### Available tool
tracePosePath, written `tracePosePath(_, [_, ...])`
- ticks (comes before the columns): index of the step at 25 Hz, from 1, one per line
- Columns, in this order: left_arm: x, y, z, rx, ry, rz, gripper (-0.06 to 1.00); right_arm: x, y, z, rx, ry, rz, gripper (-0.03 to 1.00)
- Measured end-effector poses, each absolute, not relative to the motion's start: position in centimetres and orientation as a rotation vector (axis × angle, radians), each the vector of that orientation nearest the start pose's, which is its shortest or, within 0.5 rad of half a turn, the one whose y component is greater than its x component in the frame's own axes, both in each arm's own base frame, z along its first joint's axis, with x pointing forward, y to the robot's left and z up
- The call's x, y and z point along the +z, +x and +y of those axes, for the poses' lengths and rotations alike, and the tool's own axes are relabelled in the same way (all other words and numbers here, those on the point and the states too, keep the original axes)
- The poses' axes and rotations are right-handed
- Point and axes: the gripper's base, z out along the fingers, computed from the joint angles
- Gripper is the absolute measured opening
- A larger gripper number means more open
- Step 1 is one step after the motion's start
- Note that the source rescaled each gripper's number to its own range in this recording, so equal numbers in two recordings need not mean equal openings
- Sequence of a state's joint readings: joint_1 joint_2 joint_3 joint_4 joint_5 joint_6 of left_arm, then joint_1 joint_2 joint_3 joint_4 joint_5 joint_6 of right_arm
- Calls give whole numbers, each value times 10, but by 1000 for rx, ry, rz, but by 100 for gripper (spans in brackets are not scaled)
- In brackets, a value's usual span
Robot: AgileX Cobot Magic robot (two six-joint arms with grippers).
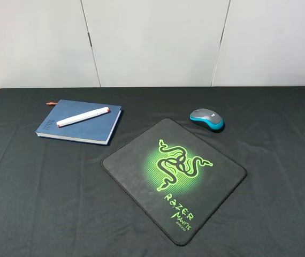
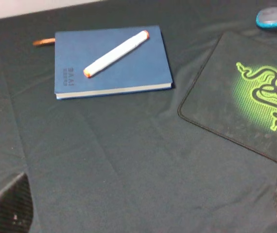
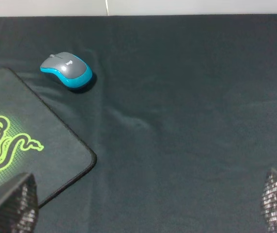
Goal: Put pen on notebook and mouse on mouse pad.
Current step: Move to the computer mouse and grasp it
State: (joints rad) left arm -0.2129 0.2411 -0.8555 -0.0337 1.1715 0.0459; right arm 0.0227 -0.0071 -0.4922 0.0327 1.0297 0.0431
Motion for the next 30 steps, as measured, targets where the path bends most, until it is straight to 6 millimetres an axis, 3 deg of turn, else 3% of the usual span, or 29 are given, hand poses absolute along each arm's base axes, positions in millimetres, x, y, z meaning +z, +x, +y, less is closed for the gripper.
tracePosePath(5, [355, -1, 3, -56, 244, 2066, 99, 278, -4, 2, 81, 20, 2014, 100])
tracePosePath(21, [289, 22, 4, 70, 107, 2301, 99, 278, -4, 2, 81, 20, 2014, 100])
tracePosePath(25, [278, 28, 3, 68, 110, 2271, 99, 278, -4, 2, 81, 20, 2014, 100])
tracePosePath(30, [276, 12, 4, 65, 102, 2162, 99, 278, -4, 2, 81, 20, 2014, 100])
